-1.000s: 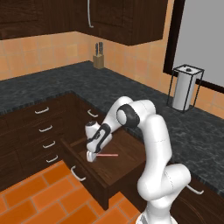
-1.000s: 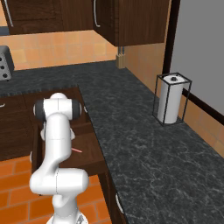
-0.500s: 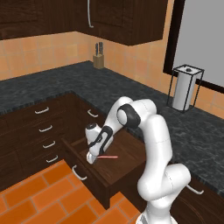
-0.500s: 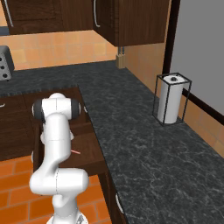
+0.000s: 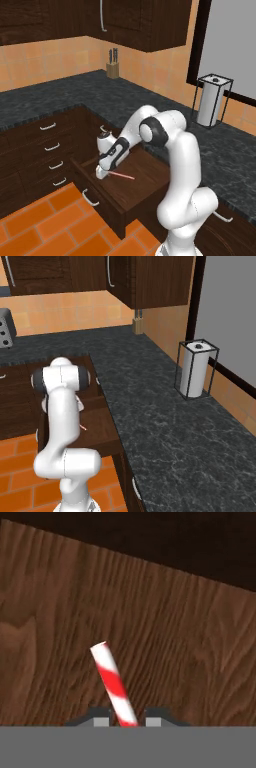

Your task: Take a straw from the drawer in front and place it inside the glass cup on the dining counter.

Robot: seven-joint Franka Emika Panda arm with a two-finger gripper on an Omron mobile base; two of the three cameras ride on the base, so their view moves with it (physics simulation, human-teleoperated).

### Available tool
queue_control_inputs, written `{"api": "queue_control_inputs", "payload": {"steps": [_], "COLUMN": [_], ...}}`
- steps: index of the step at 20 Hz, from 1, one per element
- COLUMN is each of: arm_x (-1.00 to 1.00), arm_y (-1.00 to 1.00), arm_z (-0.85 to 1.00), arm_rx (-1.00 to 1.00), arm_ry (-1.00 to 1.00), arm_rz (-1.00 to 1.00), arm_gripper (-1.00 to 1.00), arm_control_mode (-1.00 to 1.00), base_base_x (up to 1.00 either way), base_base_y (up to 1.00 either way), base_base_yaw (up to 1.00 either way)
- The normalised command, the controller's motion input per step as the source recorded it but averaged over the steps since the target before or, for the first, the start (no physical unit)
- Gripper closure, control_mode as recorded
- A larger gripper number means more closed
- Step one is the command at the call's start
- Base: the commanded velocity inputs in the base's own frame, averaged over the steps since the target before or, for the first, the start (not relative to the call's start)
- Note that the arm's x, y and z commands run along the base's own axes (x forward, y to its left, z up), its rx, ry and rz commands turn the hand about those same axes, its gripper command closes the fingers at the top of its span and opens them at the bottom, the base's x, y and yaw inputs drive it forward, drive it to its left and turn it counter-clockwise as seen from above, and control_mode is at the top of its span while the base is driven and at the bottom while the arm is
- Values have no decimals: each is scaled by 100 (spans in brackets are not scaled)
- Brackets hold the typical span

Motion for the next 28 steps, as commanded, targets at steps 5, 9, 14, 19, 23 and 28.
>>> {"api": "queue_control_inputs", "payload": {"steps": [5,9,14,19,23,28], "arm_x": [-30,-35,-49,-68,-54,-53], "arm_y": [-8,-17,-33,-25,-16,-36], "arm_z": [100,100,100,100,89,29], "arm_rx": [14,19,11,1,-3,-1], "arm_ry": [0,1,3,-9,-17,-17], "arm_rz": [-27,-27,-29,-18,-6,0], "arm_gripper": [100,100,100,100,100,100], "arm_control_mode": [-100,-100,-100,-100,-100,-100], "base_base_x": [0,0,0,0,0,0], "base_base_y": [0,0,0,0,0,0], "base_base_yaw": [0,0,0,0,0,0]}}
